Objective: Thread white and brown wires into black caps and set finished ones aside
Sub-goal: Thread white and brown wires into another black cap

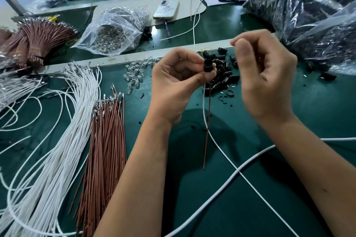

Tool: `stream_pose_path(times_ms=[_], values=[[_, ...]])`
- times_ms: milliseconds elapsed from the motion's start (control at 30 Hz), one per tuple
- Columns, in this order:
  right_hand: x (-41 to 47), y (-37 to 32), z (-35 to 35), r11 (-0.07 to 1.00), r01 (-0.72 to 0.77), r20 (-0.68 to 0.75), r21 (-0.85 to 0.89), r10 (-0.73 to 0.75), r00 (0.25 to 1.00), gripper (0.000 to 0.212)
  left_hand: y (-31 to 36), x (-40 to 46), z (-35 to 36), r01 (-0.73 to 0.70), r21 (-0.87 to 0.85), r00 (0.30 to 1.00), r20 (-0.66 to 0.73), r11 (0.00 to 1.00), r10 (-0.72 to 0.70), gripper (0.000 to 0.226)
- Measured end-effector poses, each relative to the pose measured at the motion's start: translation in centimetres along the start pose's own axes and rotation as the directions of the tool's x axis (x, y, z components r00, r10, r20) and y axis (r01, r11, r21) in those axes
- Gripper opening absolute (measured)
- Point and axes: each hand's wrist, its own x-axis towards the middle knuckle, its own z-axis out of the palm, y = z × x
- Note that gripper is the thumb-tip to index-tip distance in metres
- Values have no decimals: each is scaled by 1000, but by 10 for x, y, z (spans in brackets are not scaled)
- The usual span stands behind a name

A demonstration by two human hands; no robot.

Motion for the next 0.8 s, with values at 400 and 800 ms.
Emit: stream_pose_path(times_ms=[400, 800], values=[[6, 21, 6, 596, -703, 350, 388, 611, 710, 26, -4, -1, -4, 271, 120, 958, -125, 955, -257, 28], [7, 17, 0, 655, -677, 365, 335, 572, 734, 7, -7, 0, -7, 366, 122, 930, -78, 922, -359, 14]])
